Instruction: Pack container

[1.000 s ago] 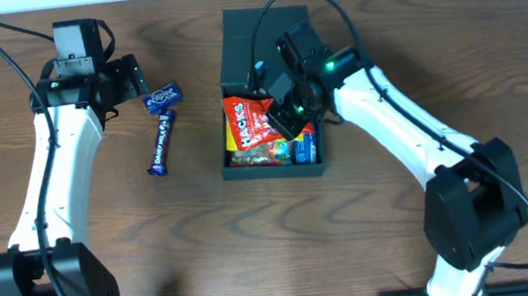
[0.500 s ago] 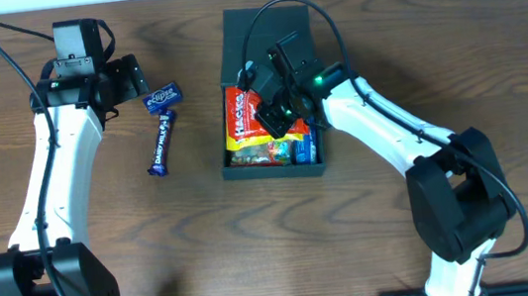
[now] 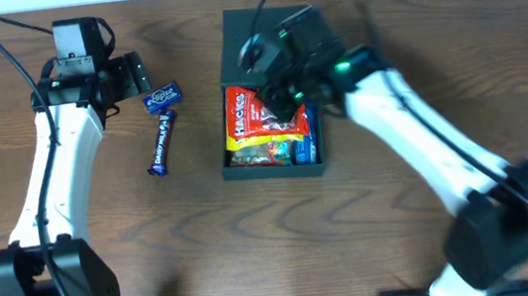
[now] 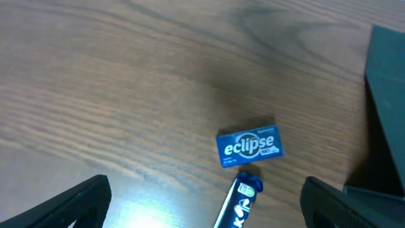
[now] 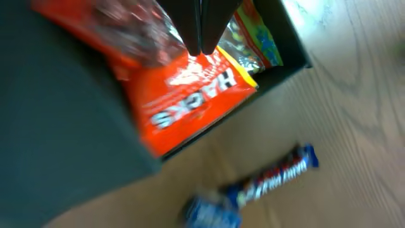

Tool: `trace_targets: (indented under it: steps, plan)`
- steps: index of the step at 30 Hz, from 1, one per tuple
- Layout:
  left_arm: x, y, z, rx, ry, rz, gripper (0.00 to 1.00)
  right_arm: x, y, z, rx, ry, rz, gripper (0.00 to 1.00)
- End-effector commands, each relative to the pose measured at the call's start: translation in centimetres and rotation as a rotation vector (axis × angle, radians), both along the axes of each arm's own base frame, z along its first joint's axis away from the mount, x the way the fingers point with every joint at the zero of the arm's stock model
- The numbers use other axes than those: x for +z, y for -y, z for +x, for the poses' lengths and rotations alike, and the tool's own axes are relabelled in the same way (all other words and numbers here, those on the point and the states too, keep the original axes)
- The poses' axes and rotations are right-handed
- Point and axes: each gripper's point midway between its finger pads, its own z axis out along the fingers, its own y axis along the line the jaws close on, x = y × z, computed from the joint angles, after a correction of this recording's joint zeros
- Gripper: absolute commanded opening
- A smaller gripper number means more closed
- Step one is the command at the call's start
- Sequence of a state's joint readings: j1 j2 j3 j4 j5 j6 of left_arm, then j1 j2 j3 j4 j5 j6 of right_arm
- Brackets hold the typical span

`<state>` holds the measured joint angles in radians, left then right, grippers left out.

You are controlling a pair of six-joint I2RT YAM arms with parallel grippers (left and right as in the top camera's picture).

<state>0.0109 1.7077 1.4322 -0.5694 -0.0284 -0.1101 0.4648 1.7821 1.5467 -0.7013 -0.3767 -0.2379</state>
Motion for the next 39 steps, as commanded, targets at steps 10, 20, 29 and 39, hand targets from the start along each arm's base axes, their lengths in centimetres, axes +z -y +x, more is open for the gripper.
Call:
trace_targets:
  steps: [10, 20, 29, 39]
  plan:
    - [-2.9, 1.5, 2.0, -0.375, -0.043, 0.182, 0.95, 3.9, 9.9, 3.5, -0.256, 0.03, 0.019, 0.99]
    - [-6.5, 2.1, 3.0, -0.541, -0.087, 0.243, 0.95, 4.1, 10.1, 3.8, -0.253, 0.048, 0.017, 0.99]
    - [-9.1, 2.1, 4.0, -0.664, -0.106, 0.324, 0.95, 4.1, 10.1, 3.8, -0.248, 0.052, 0.014, 0.99]
    - [-9.7, 1.9, 4.7, -0.672, -0.093, 0.339, 0.95, 4.1, 10.1, 3.8, -0.248, 0.052, 0.014, 0.99]
